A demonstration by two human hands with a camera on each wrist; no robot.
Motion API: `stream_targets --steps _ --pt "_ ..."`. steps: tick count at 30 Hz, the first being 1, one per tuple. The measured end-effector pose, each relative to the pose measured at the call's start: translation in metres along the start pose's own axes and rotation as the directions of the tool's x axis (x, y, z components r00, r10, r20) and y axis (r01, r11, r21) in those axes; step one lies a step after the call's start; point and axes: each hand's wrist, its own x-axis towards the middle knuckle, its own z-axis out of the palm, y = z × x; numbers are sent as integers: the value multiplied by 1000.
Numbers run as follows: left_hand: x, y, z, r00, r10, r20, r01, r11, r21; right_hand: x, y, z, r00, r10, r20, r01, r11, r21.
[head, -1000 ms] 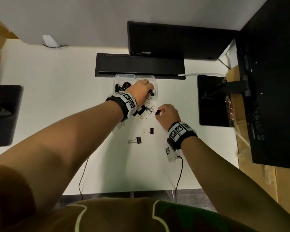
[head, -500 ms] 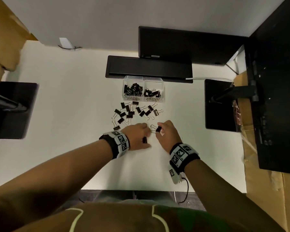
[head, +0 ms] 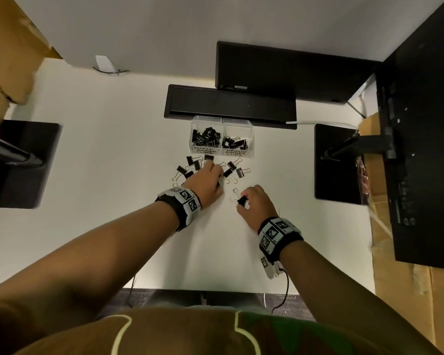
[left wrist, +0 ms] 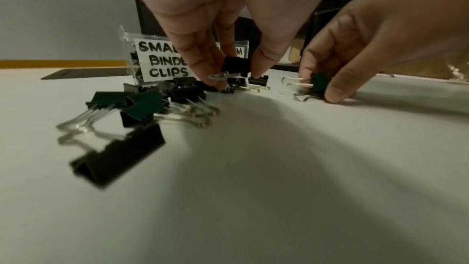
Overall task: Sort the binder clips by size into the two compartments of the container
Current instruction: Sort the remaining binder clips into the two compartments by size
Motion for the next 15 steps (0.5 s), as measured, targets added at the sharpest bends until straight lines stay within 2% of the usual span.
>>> stream_targets --steps 4,9,12,15 --pt "19 2 -5 1000 4 17 -6 996 90 7 -5 -6 1000 27 9 -27 1000 -6" --pt "29 -2 0 999 41 31 -46 982 181 15 -7 -11 995 96 -11 -94 990 104" --pt "29 -3 1 998 58 20 -61 981 183 19 -6 -17 985 172 -27 -162 962 221" --pt "27 -5 3 997 78 26 -82 977 196 27 -13 -35 979 194 -63 -158 916 369"
